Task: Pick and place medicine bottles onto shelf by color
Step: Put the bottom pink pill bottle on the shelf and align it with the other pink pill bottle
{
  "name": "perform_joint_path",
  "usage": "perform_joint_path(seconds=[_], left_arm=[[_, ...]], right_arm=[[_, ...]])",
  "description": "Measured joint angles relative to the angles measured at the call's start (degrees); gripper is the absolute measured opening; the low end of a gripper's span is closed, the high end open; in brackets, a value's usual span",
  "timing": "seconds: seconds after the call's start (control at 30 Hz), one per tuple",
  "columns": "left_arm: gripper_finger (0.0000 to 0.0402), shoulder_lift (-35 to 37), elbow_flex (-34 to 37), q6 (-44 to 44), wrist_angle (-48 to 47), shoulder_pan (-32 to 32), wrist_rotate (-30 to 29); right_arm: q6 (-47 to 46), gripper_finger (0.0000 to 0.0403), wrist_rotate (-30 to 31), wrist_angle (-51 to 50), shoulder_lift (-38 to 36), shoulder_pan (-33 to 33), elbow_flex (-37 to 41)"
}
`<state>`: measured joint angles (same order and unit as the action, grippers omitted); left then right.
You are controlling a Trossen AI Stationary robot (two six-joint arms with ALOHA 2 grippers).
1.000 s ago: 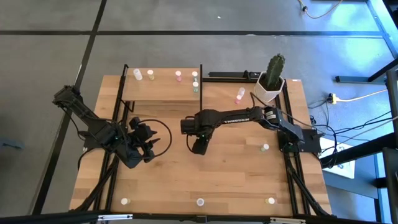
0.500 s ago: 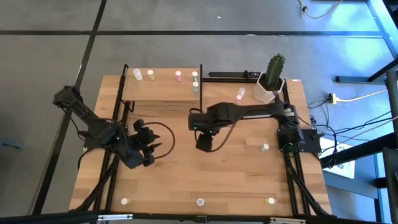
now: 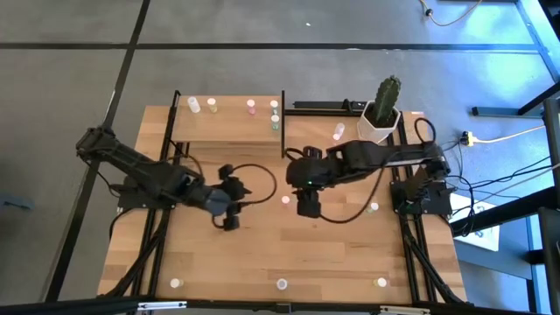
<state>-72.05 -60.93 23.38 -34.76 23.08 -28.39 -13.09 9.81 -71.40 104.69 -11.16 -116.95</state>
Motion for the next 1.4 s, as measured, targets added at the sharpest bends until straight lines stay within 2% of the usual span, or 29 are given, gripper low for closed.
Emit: perform_joint_path(seconds=[0.13,0.33,0.77,1.4], left_arm=[[0.0135,-3.2,0.0,-3.5,4.9,-4.1,4.0],[0.0135,-8.0,0.0,-7.0,12.6,-7.0,5.2],[0.0135,-13.9,0.0,-7.0,15.1,-7.3,5.6],[0.0135,-13.9,0.0,-6.9,16.4,-7.7,5.6]], right_arm=[[3.0,0.0188,-0.2,-0.4,-1.4,-1.5,0.0],[5.7,0.0188,-0.5,-0.9,-3.1,-2.7,0.0],[6.1,0.0188,-0.4,-0.1,-3.4,-2.8,0.0],[6.1,0.0188,-0.4,0.8,-3.4,-2.7,0.0]])
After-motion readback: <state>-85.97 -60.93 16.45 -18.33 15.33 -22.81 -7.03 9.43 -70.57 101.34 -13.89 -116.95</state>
